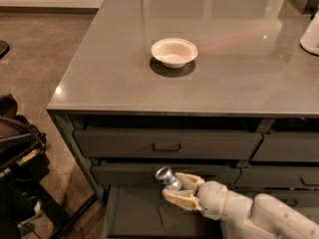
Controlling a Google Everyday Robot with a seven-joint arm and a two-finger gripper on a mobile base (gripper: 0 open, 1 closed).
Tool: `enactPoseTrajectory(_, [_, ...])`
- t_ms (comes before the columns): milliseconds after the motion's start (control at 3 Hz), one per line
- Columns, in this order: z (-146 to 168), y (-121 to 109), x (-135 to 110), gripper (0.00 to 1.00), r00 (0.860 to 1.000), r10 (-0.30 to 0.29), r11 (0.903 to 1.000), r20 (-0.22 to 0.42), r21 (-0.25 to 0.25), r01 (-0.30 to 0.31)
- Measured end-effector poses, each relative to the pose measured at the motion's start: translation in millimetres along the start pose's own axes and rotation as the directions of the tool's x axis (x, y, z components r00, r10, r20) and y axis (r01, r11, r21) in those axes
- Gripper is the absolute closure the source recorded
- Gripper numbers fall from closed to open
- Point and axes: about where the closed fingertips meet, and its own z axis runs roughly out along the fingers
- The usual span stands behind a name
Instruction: Place redbull can into bottom drawer
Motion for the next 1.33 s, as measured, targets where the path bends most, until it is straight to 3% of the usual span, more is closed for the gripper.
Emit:
enactPoseTrajectory(333, [-10.9,-7.2,47.2,1.0,0.989,0.114,0.9933,0.094,-0.028,-0.112])
enactPoseTrajectory(667, [-22.1,-15.1,81.9,1.0,0.967,0.185,0.9825,0.174,-0.056,-0.178])
enactPoseTrajectory(1000, [-19.4,-12.4,89.1,1.0,0.958,0.21,0.9773,0.194,-0.069,-0.2])
enactPoseTrajectory(1333, [-19.1,-12.5,86.8,1.0,0.961,0.204,0.9785,0.188,-0.068,-0.195])
